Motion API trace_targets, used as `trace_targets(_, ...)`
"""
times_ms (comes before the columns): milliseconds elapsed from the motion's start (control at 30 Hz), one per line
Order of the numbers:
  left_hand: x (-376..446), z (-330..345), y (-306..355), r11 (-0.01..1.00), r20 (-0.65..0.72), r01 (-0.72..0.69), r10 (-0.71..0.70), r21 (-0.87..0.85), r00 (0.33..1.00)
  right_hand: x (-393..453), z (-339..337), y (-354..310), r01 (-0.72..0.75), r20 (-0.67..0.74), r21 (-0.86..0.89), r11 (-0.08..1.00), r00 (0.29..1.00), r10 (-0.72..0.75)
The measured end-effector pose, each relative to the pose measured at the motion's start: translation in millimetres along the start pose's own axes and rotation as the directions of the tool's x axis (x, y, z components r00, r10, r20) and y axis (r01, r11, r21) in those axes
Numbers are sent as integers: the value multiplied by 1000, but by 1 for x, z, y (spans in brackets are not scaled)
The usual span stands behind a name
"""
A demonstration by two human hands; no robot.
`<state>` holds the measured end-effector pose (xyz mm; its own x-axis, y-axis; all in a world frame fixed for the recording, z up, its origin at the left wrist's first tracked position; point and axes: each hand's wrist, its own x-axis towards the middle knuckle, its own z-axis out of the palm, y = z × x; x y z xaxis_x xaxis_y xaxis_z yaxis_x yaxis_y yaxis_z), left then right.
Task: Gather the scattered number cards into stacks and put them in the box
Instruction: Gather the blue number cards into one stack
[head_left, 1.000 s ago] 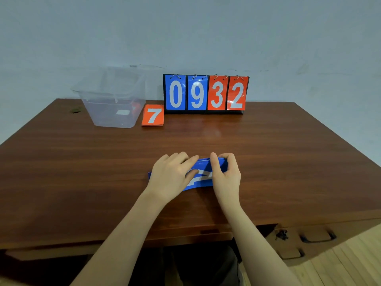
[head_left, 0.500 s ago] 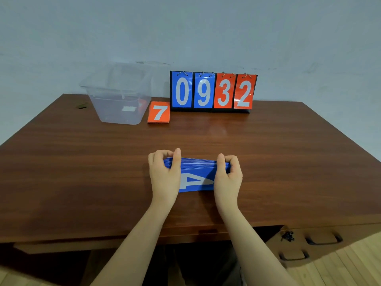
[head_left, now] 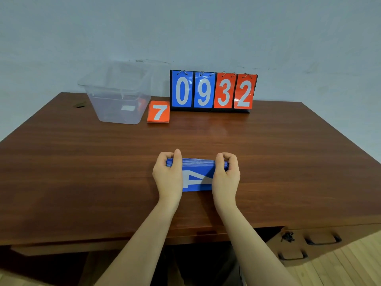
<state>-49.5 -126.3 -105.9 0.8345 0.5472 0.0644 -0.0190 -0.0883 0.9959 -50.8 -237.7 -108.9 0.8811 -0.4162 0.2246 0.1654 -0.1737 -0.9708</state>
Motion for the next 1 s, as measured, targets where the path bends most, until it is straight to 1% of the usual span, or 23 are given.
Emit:
trace_targets(67, 0, 1, -2, 1000, -7, 0, 0, 8, 1000, -4, -2, -2, -21, 5, 55, 998, 1000, 21)
trace_targets(133, -2, 2, -2, 999, -24, -30, 31, 19, 999, -9, -6, -2, -17, 43, 91, 996, 999, 14)
trace_targets(200, -1, 3, -1, 999, -37, -33, 34, 22, 999, -12, -13, 0, 4, 115, 72, 997, 993, -12)
trace_targets(300, 1, 5, 0, 999, -53, -40, 41, 25, 998, -16, -22, 1, -25, 226, 81, 996, 974, 6)
trace_targets(400, 0, 6, 0, 998, -54, -52, 54, 32, 997, -21, -26, -1, -54, 256, 41, 998, 966, 41)
trace_targets(533, -2, -2, 2, 995, -4, -85, 85, 47, 996, -27, -27, -9, -12, 258, 8, 1000, 966, 9)
trace_targets(600, -3, -15, 5, 982, 69, -158, 151, 99, 986, -29, -30, -17, 47, 286, 2, 999, 957, -46)
trace_targets(633, -4, -23, 7, 963, 117, -228, 212, 145, 970, -30, -32, -22, 84, 304, -8, 996, 950, -77)
trace_targets(667, -4, -33, 10, 921, 161, -326, 296, 215, 942, -29, -33, -27, 124, 323, -21, 992, 940, -111)
trace_targets(700, -4, -43, 14, 844, 198, -448, 405, 294, 893, -29, -34, -32, 166, 346, -35, 985, 927, -144)
trace_targets(733, -4, -53, 20, 731, 250, -581, 524, 358, 814, -29, -34, -37, 206, 371, -51, 977, 912, -173)
trace_targets(767, -4, -60, 25, 594, 335, -705, 621, 388, 708, -29, -33, -43, 244, 395, -67, 967, 897, -199)
trace_targets(800, -3, -65, 30, 457, 436, -802, 675, 385, 594, -29, -32, -49, 278, 420, -74, 958, 880, -223)
trace_targets(833, -3, -69, 34, 347, 525, -863, 689, 366, 500, -29, -32, -55, 300, 443, -65, 952, 863, -242)
trace_targets(867, -3, -72, 37, 278, 581, -896, 686, 346, 437, -30, -31, -62, 311, 465, -43, 949, 847, -257)
trace_targets(900, -3, -75, 40, 245, 603, -911, 687, 332, 404, -31, -30, -69, 321, 481, -17, 947, 833, -274)
trace_targets(933, -5, -78, 42, 239, 596, -917, 702, 320, 391, -32, -30, -75, 333, 492, 5, 943, 820, -293)
trace_targets(1000, -8, -84, 47, 271, 546, -920, 743, 284, 387, -33, -28, -87, 367, 492, 39, 929, 802, -338)
